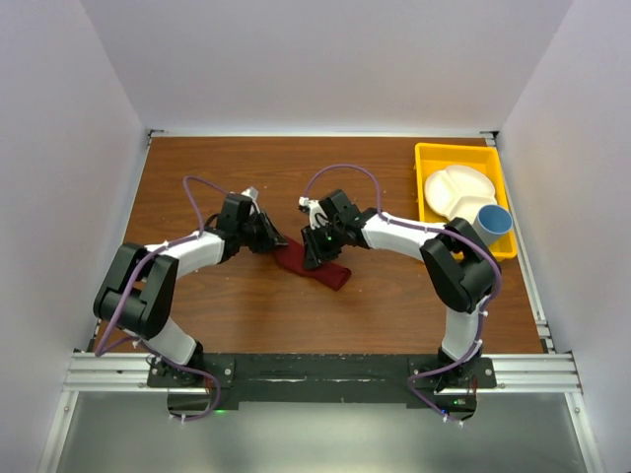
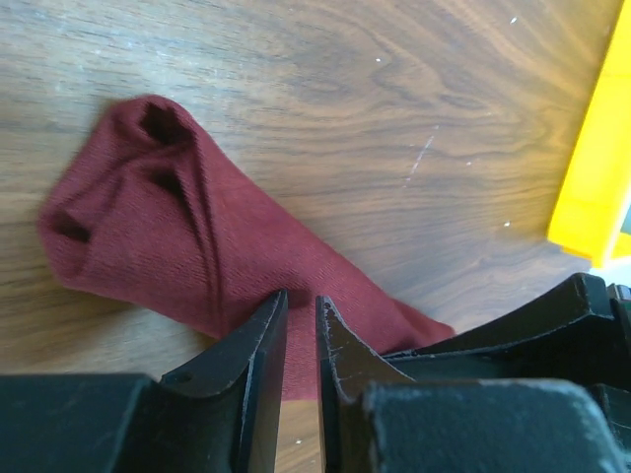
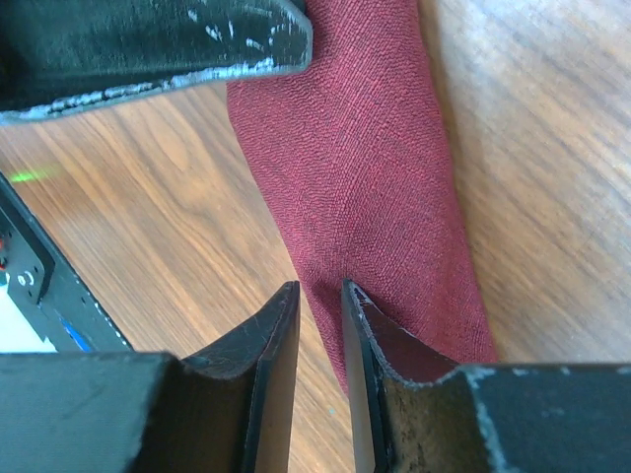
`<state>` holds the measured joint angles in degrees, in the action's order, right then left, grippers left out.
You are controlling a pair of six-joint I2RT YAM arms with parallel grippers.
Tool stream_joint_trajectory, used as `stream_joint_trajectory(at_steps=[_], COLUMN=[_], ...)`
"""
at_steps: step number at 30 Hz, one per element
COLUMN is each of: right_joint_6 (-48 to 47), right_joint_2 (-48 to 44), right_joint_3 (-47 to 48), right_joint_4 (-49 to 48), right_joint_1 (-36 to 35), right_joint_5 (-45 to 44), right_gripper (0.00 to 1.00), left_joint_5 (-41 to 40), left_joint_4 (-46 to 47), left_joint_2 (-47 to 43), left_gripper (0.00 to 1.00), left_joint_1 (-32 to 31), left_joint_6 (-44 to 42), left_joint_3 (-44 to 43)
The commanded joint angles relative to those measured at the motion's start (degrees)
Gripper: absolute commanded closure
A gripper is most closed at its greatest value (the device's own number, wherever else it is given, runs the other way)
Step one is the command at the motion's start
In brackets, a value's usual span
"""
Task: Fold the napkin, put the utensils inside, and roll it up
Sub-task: Roll the napkin with the utensil
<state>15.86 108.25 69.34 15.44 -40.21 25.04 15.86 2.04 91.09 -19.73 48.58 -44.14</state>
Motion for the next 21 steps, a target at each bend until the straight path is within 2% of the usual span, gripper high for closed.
stream_joint_trajectory(at_steps=[1,2,4,5,7,8,9,13,17,21], right_joint_6=[-2.3,-2.6,-3.9,-4.9,-9.1,-10.7,-13.5,-18.6,-23.1,-25.9], right_joint_2=[-3.2,-3.6,-4.9,-5.3,-7.2,-7.6,-8.2,-7.1,-6.0,-4.6], right_joint_3=[2.6,3.3,5.5,6.0,6.7,6.5,6.4,7.0,6.8,6.3], right_joint_4=[2.7,3.3,5.4,6.9,9.0,10.6,11.2,13.5,13.9,14.5], right_joint_1=[0.1,0.1,0.1,-0.1,-0.7,-1.8,-2.3,-5.1,-9.1,-11.7], right_joint_5=[-1.3,-1.2,-1.1,-1.4,-6.6,-8.9,-12.7,-21.8,-27.1,-31.4], right_gripper=[0.73,0.73,0.66,0.58,0.47,0.36,0.31,0.22,0.15,0.12], left_joint_5=[-2.1,-2.1,-2.9,-3.2,-4.0,-4.5,-4.4,-4.2,-2.9,-2.0], left_joint_4=[-0.4,-0.7,-1.9,-3.8,-5.5,-5.9,-6.1,-6.2,-4.2,-3.7], left_joint_2=[0.5,0.1,-1.2,-1.6,-3.6,-4.3,-5.2,-8.5,-10.7,-11.1], left_gripper=[0.77,0.77,0.76,0.76,0.75,0.74,0.73,0.67,0.65,0.65], left_joint_1=[0.3,0.3,0.3,0.3,0.3,0.4,0.4,0.8,1.5,2.8], left_joint_6=[-5.3,-6.1,-6.7,-7.3,-7.4,-7.1,-6.7,-2.0,1.1,1.4], left_joint_3=[-2.8,-3.8,-5.4,-5.9,-6.7,-6.9,-6.8,-6.1,-3.9,-2.3])
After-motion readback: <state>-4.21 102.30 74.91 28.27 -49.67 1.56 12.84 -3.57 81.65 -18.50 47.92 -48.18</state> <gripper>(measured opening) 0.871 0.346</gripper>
